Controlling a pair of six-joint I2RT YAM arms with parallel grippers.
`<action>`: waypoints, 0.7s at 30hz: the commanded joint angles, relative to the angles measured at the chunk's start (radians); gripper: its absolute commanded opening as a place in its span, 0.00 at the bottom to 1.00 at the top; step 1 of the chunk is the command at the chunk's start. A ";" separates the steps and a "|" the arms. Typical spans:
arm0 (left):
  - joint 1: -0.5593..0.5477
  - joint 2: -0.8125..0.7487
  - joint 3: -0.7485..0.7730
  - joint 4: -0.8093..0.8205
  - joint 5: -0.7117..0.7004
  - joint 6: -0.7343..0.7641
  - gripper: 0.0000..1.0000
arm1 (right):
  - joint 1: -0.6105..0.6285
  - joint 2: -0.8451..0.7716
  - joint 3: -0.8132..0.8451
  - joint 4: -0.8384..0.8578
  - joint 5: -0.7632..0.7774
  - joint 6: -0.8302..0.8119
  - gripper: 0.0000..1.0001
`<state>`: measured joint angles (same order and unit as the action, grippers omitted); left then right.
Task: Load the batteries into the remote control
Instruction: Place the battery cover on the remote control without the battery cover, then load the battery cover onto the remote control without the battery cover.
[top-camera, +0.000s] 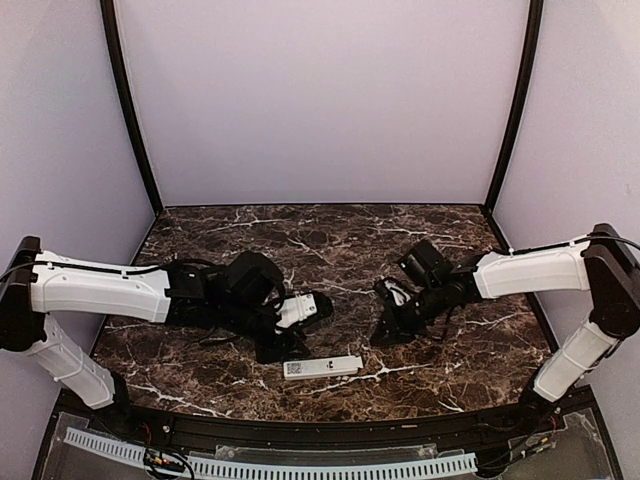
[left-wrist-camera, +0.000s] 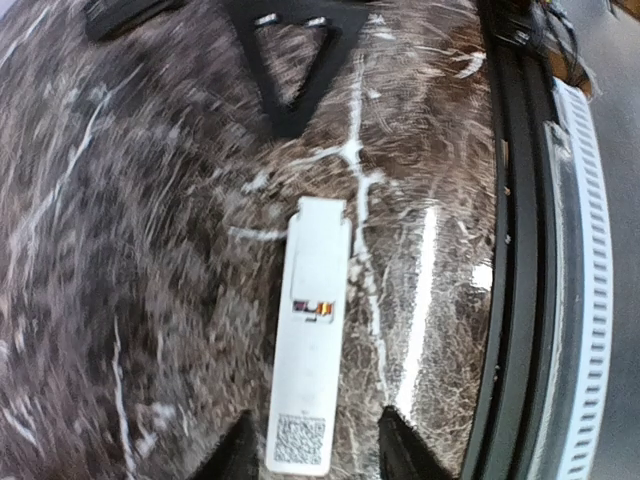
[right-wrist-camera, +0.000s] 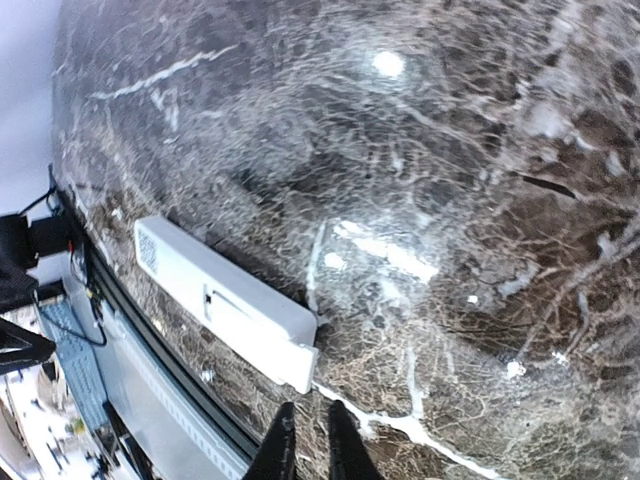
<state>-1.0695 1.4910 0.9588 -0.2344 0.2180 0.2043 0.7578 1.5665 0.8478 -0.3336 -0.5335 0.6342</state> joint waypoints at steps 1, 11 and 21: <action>0.005 -0.009 -0.032 -0.220 -0.182 -0.234 0.22 | 0.054 0.009 0.041 -0.122 0.198 0.034 0.05; 0.015 0.016 -0.101 -0.211 -0.207 -0.443 0.19 | 0.193 0.060 0.155 -0.027 0.178 0.039 0.00; 0.017 0.005 -0.163 -0.115 -0.137 -0.509 0.20 | 0.228 0.175 0.197 0.024 0.135 0.047 0.00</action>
<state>-1.0565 1.5127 0.8253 -0.3782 0.0597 -0.2680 0.9707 1.7157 1.0199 -0.3328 -0.3805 0.6788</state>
